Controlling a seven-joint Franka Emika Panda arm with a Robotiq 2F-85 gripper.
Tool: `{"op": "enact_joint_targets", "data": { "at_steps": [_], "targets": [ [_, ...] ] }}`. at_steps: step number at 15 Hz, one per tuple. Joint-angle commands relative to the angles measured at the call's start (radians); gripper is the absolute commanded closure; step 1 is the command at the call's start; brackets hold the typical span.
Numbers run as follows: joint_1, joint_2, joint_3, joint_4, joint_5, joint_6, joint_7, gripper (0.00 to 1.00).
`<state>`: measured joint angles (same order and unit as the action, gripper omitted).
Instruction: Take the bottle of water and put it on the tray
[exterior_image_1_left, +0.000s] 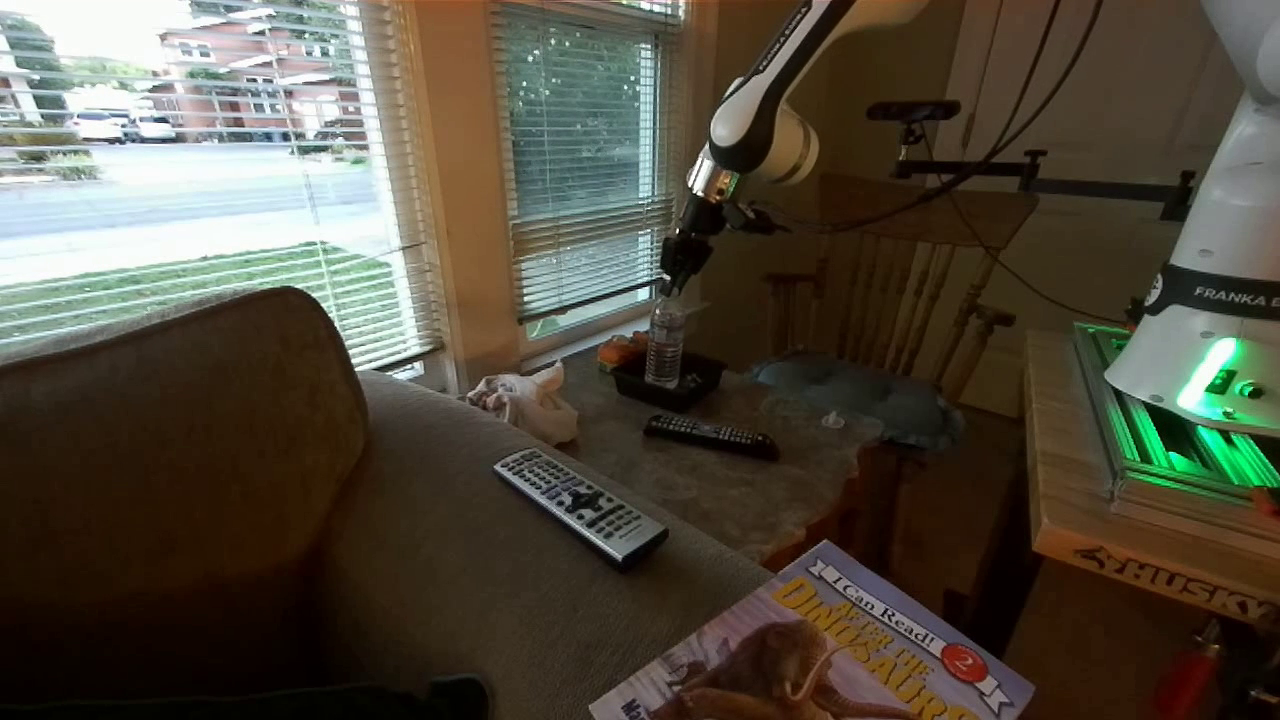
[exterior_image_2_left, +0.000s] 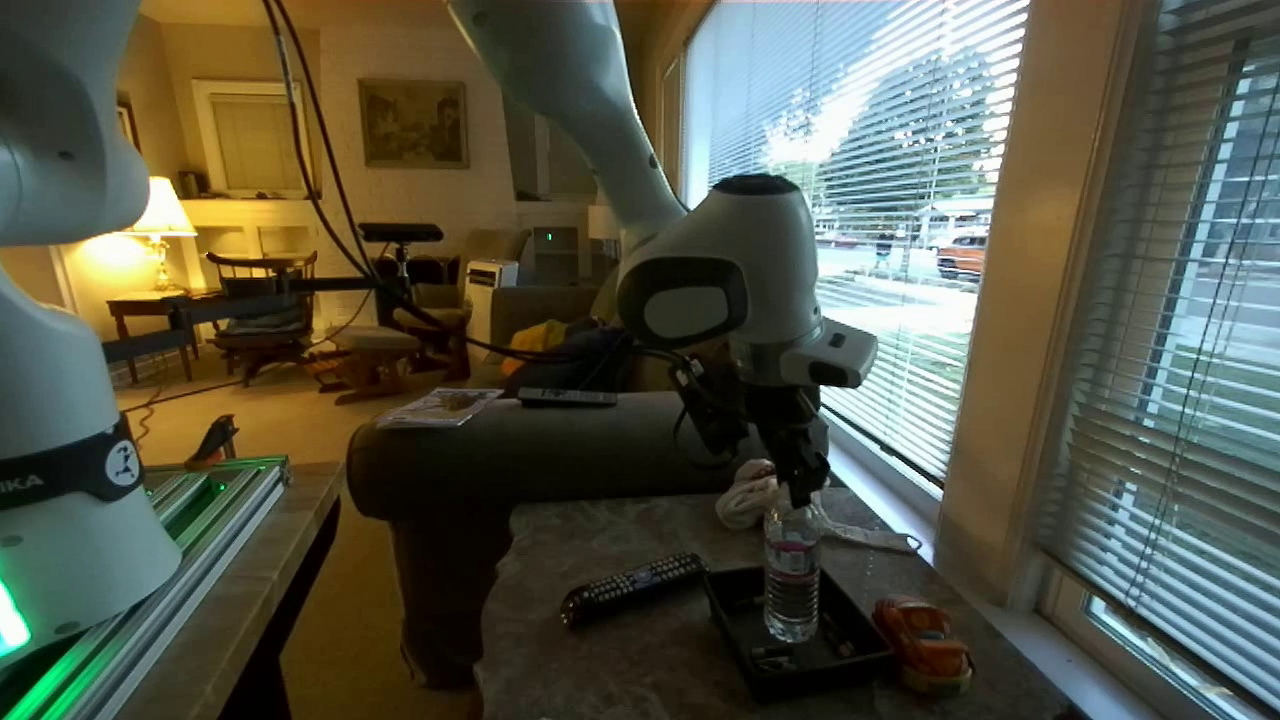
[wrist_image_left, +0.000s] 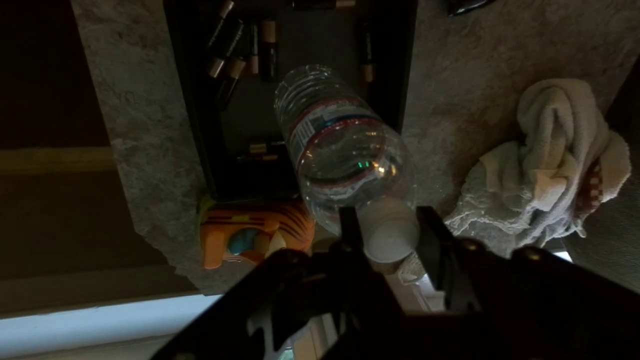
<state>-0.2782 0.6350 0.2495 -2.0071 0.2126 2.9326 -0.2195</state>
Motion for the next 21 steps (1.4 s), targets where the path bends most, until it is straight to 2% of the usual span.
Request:
{"op": "enact_joint_targets", "data": {
  "at_steps": [1,3,7,8,11,16,21],
  "targets": [
    [-0.013,0.028,0.021,0.035,0.005,0.008,-0.011,0.42],
    [-0.013,0.031,0.022,0.042,0.004,0.005,-0.010,0.34],
    [0.000,0.023,0.012,0.050,0.000,-0.002,0.001,0.06],
    [0.005,0.015,0.012,0.048,0.003,-0.008,0.010,0.02],
    [0.057,-0.041,-0.010,0.025,-0.009,-0.070,0.051,0.00],
    [0.215,-0.138,-0.078,0.060,-0.049,-0.433,0.150,0.00],
    [0.376,-0.177,-0.173,0.143,-0.203,-0.686,0.300,0.00]
  ]
}}
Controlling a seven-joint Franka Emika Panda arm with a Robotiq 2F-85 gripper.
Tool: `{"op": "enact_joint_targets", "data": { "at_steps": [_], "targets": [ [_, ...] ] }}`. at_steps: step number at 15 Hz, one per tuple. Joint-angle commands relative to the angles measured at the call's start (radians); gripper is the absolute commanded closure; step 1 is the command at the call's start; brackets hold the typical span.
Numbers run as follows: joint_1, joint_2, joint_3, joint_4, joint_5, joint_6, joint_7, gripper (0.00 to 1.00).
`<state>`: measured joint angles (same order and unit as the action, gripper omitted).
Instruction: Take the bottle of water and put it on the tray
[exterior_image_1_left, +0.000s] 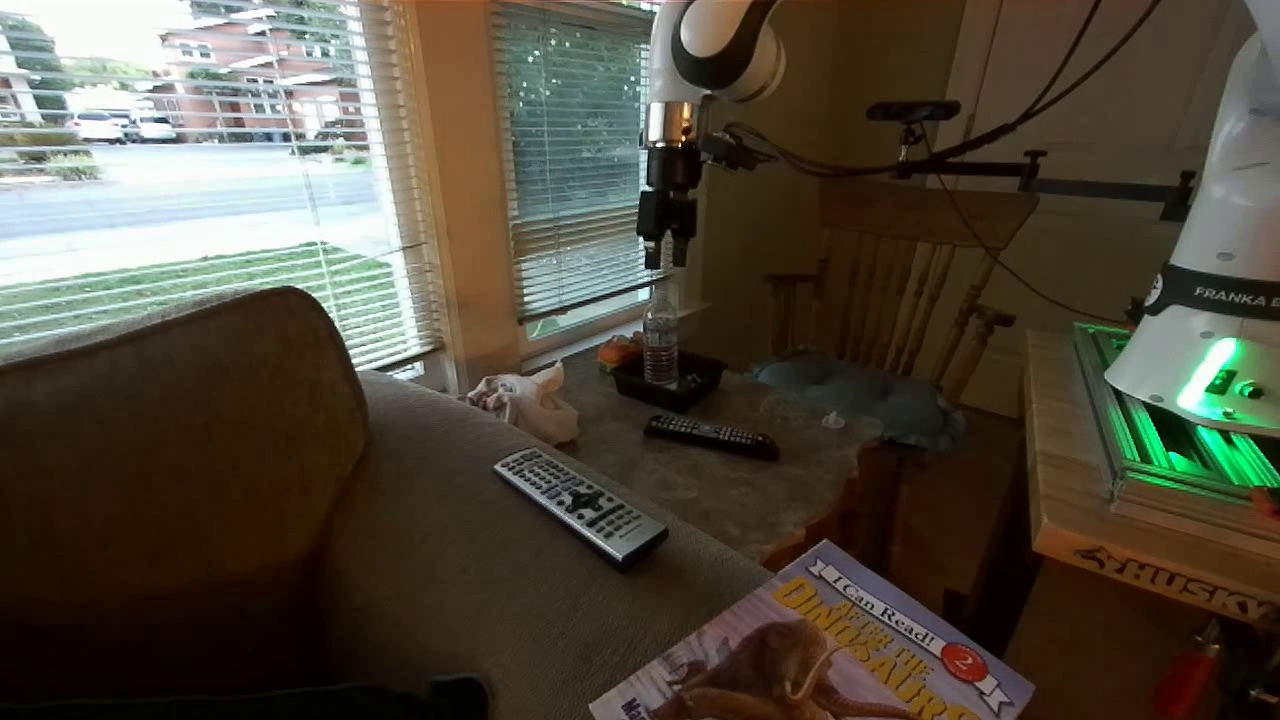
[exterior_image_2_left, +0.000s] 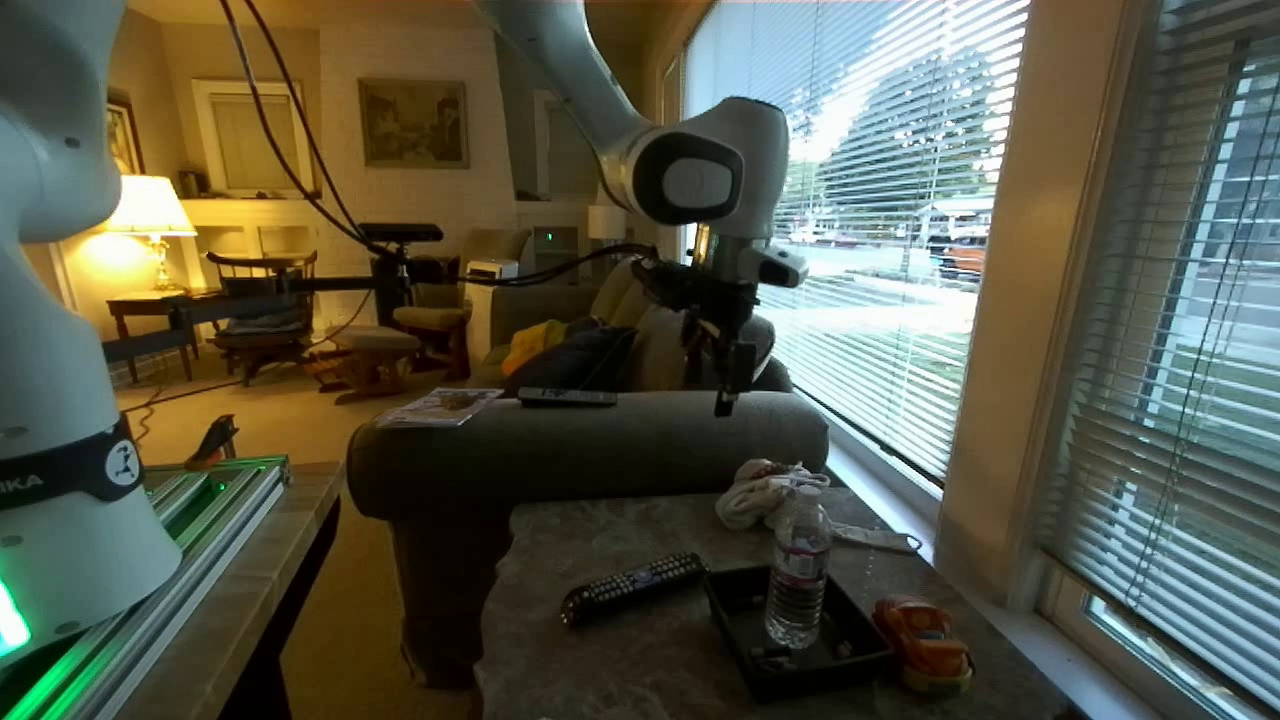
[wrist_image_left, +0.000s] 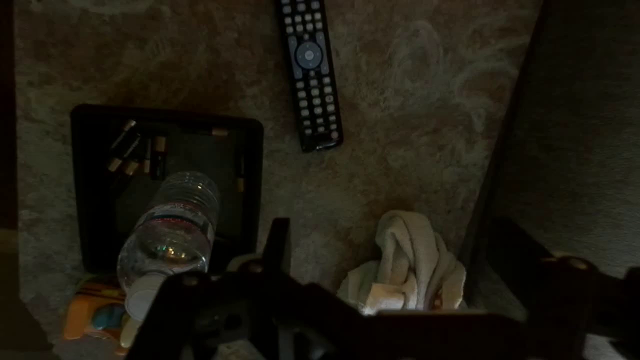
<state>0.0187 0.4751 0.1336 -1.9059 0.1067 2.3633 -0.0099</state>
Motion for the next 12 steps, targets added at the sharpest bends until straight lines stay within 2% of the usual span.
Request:
{"op": "enact_joint_targets", "data": {
  "at_steps": [1,4,7,8,12],
  "targets": [
    [0.105,-0.019,-0.070,0.052,-0.135,-0.150,0.117,0.00],
    [0.147,-0.018,-0.089,0.076,-0.212,-0.207,0.156,0.00],
    [0.171,-0.022,-0.104,0.072,-0.276,-0.183,0.184,0.00],
    [0.144,-0.015,-0.083,0.066,-0.226,-0.178,0.144,0.00],
    [0.152,-0.015,-0.091,0.068,-0.247,-0.178,0.155,0.00]
  ]
}}
